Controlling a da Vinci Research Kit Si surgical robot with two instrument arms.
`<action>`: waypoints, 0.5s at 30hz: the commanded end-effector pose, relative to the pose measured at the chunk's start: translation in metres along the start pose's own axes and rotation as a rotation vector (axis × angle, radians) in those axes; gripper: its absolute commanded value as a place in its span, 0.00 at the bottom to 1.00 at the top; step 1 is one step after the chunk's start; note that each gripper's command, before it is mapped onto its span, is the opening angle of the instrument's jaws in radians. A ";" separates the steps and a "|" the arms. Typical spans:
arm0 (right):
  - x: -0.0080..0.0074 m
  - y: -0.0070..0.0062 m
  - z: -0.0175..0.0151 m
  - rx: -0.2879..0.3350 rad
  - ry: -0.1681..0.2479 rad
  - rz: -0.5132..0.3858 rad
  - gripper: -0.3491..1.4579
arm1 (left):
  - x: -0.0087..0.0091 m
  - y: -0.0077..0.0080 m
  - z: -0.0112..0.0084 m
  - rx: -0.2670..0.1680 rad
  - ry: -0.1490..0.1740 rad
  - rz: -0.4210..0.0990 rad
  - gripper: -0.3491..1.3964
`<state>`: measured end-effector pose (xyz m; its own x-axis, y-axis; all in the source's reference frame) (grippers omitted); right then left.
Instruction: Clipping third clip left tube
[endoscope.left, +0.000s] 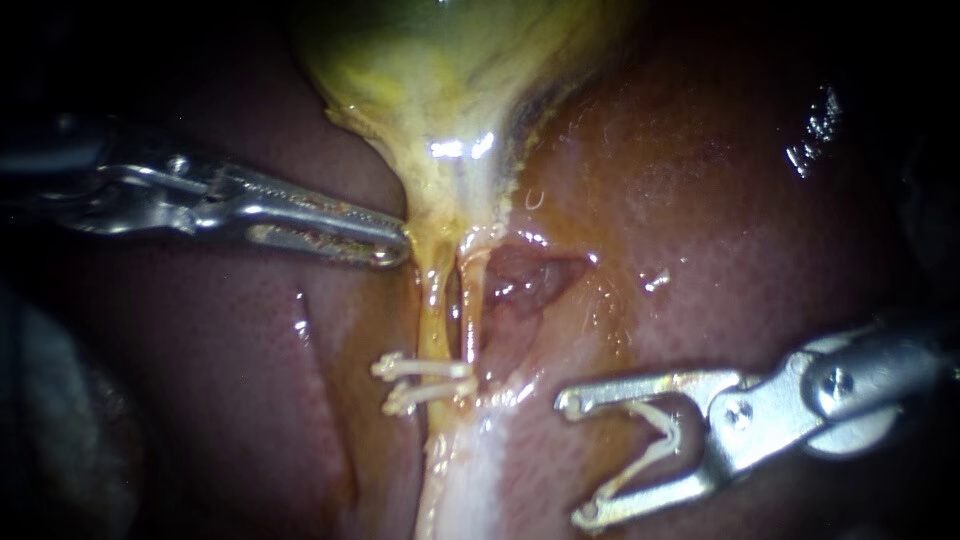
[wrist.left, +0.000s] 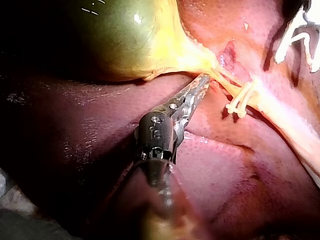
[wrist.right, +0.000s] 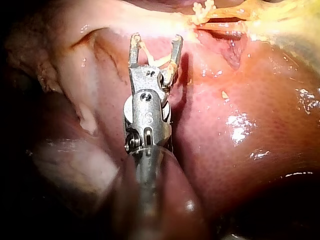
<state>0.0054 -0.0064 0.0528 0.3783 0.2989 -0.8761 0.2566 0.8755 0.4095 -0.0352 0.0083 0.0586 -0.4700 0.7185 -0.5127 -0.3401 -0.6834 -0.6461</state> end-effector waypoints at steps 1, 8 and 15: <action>0.0000 0.0000 0.0000 0.000 0.000 0.000 0.47 | 0.0001 0.0001 -0.0001 -0.001 0.000 0.000 0.00; 0.0000 0.0000 0.0000 0.000 0.000 0.000 0.47 | 0.0014 0.0001 -0.0032 -0.002 -0.001 -0.006 0.00; 0.0000 0.0001 0.0000 0.000 0.000 0.000 0.47 | 0.0030 -0.0009 -0.0085 0.041 0.020 -0.020 0.00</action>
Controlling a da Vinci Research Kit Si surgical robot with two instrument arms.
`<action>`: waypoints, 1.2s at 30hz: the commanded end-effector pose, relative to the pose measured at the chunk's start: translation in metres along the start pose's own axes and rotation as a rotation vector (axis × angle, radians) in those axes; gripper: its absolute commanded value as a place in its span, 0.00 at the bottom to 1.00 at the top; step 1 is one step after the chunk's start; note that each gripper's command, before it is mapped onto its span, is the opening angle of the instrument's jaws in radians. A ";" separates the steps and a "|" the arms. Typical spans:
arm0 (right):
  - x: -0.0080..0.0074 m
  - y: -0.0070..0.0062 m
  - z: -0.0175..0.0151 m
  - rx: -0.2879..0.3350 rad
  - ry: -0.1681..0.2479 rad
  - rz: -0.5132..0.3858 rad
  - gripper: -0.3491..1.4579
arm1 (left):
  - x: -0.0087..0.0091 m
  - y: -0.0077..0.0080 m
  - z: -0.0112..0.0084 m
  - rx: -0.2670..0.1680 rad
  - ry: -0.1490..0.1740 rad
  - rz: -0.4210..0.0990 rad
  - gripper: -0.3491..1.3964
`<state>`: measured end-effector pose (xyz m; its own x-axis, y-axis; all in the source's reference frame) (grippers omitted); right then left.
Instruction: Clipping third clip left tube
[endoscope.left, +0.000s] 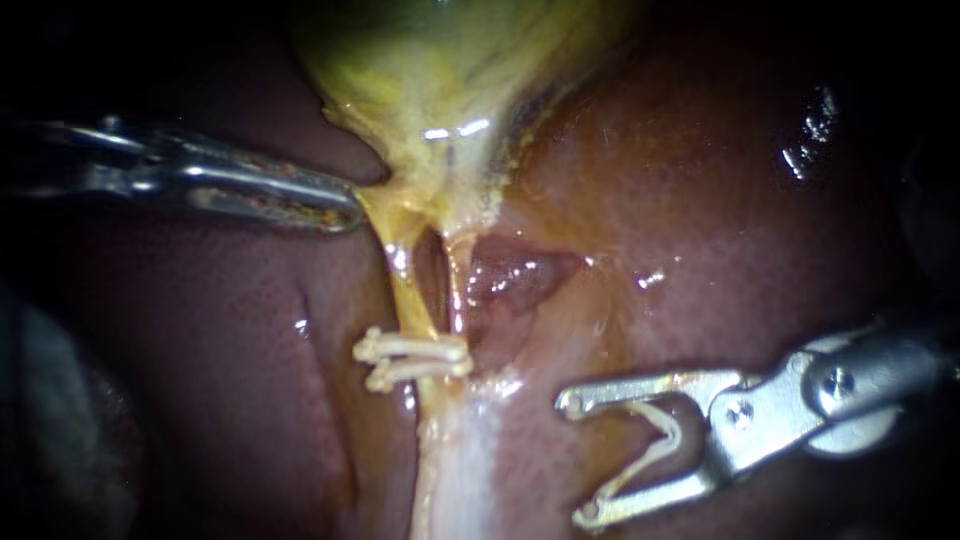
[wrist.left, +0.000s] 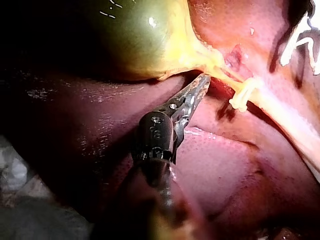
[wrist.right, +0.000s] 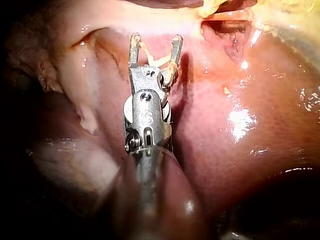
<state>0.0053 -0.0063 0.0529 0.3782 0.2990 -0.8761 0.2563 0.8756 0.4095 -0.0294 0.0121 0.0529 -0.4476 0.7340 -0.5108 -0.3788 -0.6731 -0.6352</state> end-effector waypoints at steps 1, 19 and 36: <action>0.0000 0.0000 0.0000 0.000 0.000 0.000 0.47 | 0.0001 -0.0002 -0.0005 0.008 0.005 -0.003 0.00; 0.0047 0.0056 0.0032 0.106 0.033 0.240 0.44 | -0.0003 0.0000 -0.0008 0.025 0.007 -0.006 0.00; 0.0033 0.0133 0.0075 0.015 0.113 0.385 0.45 | -0.0003 0.0008 -0.0003 0.019 0.006 -0.003 0.00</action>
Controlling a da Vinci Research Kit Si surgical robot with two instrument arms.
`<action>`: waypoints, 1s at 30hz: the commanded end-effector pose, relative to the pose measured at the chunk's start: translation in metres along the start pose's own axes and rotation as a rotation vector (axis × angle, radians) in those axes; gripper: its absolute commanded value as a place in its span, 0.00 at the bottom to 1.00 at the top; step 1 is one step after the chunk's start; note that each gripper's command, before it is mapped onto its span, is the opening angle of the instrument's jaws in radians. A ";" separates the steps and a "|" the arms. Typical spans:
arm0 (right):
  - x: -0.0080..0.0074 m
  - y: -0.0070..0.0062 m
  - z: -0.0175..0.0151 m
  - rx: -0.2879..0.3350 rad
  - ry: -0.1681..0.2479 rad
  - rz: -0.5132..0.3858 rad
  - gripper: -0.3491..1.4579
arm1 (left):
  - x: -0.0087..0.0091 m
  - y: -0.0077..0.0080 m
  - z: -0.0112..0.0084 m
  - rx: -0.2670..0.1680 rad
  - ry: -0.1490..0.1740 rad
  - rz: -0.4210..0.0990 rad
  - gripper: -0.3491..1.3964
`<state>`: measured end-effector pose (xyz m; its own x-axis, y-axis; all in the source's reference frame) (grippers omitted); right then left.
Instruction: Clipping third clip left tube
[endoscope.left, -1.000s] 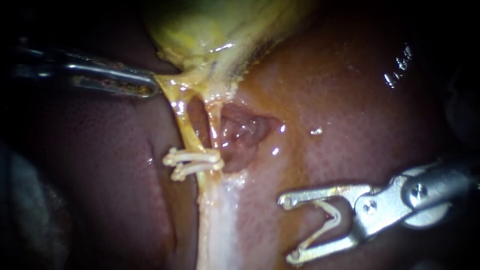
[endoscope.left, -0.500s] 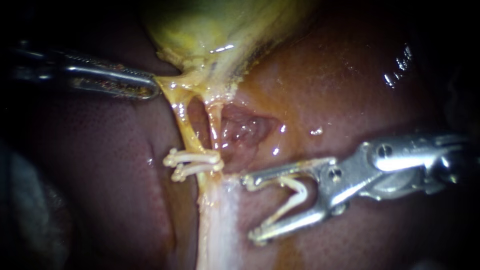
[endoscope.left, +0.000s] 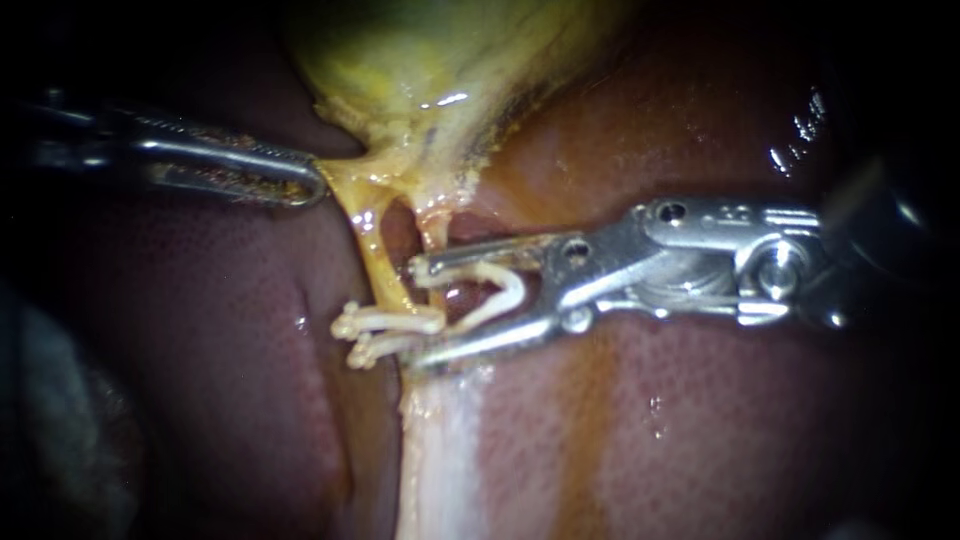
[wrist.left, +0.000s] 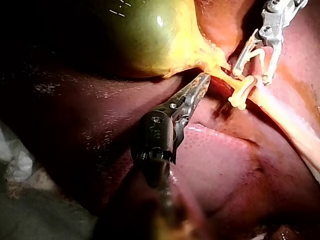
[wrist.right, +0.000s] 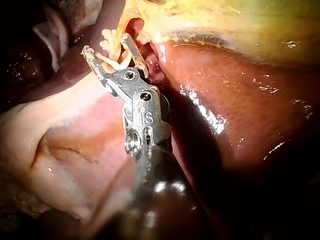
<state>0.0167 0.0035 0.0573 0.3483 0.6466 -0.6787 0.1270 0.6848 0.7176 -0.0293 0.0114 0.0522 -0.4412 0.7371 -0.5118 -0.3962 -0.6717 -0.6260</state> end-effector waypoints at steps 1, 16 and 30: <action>-0.0002 0.0004 0.0001 -0.002 -0.001 0.010 0.45 | -0.0001 0.0000 0.0001 -0.001 0.000 0.001 0.00; -0.0029 0.0036 0.0018 -0.010 0.013 0.049 0.45 | 0.0000 0.0000 0.0002 0.000 0.000 0.001 0.00; -0.0012 0.0038 0.0049 0.024 0.117 0.063 0.45 | 0.0000 0.0001 0.0003 0.002 0.000 0.000 0.00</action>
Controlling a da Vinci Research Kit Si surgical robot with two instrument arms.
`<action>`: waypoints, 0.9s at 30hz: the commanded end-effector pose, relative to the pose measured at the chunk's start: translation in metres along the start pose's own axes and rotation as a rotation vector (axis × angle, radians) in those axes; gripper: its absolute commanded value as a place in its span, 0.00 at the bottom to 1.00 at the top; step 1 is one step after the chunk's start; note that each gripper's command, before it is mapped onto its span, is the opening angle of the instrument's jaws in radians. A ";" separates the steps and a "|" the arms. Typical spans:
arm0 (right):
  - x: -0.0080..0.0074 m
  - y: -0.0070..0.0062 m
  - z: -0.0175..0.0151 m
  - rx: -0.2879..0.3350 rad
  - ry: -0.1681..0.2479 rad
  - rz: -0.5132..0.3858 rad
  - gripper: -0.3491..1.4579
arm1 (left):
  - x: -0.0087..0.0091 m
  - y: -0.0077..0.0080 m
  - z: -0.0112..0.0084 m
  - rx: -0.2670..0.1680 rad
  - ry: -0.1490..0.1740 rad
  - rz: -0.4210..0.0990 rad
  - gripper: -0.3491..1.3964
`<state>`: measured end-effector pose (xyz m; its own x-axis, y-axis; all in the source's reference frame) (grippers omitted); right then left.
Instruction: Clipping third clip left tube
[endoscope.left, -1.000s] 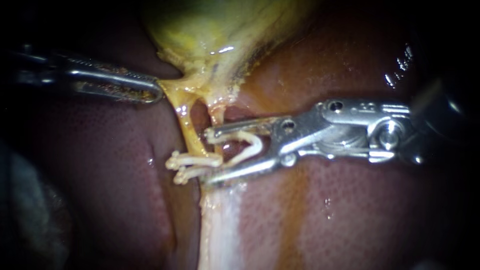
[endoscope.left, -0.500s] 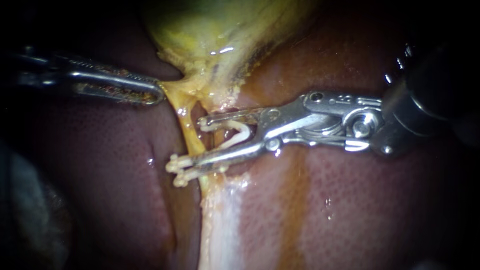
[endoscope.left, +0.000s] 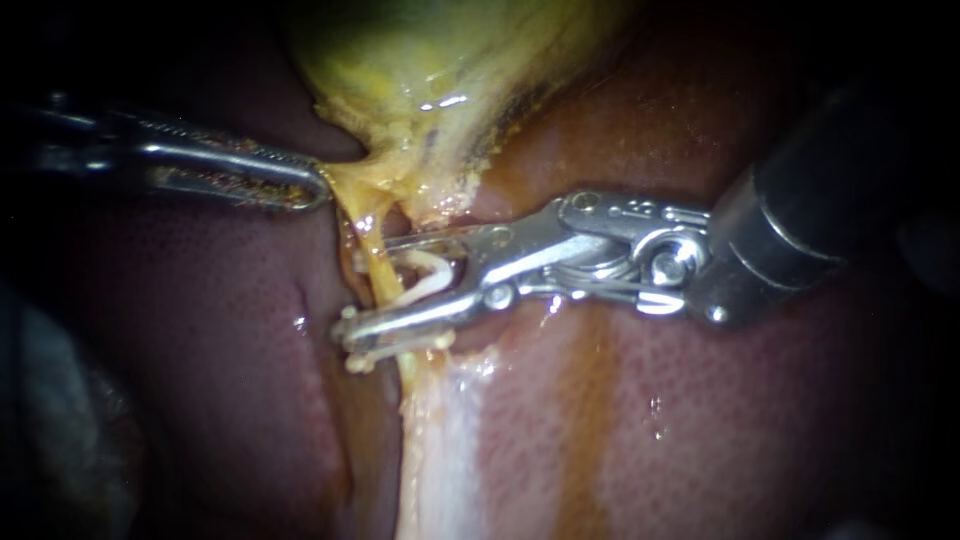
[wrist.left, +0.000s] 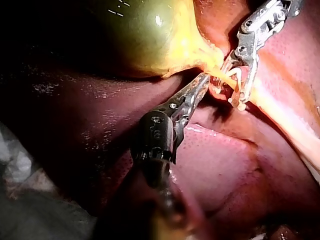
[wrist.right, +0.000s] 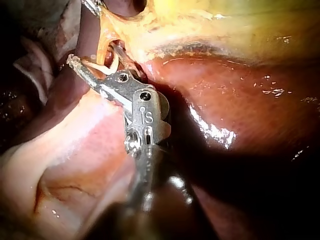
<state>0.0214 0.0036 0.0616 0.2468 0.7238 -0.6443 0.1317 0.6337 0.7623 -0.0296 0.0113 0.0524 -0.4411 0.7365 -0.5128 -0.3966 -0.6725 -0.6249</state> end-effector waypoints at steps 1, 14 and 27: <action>0.0003 0.0001 0.0001 0.002 0.011 0.001 0.45 | 0.0000 0.0000 0.0000 0.001 0.000 -0.001 0.00; 0.0052 -0.0016 -0.0006 0.042 0.108 0.033 0.44 | 0.0000 0.0000 0.0001 -0.002 -0.001 0.000 0.00; 0.0074 -0.0031 -0.0015 0.059 0.117 0.069 0.35 | -0.0001 0.0000 0.0001 -0.002 -0.001 0.000 0.00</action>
<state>0.0212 0.0075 0.0545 0.1435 0.7982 -0.5850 0.1750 0.5614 0.8089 -0.0296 0.0112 0.0525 -0.4418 0.7364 -0.5123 -0.3948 -0.6724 -0.6261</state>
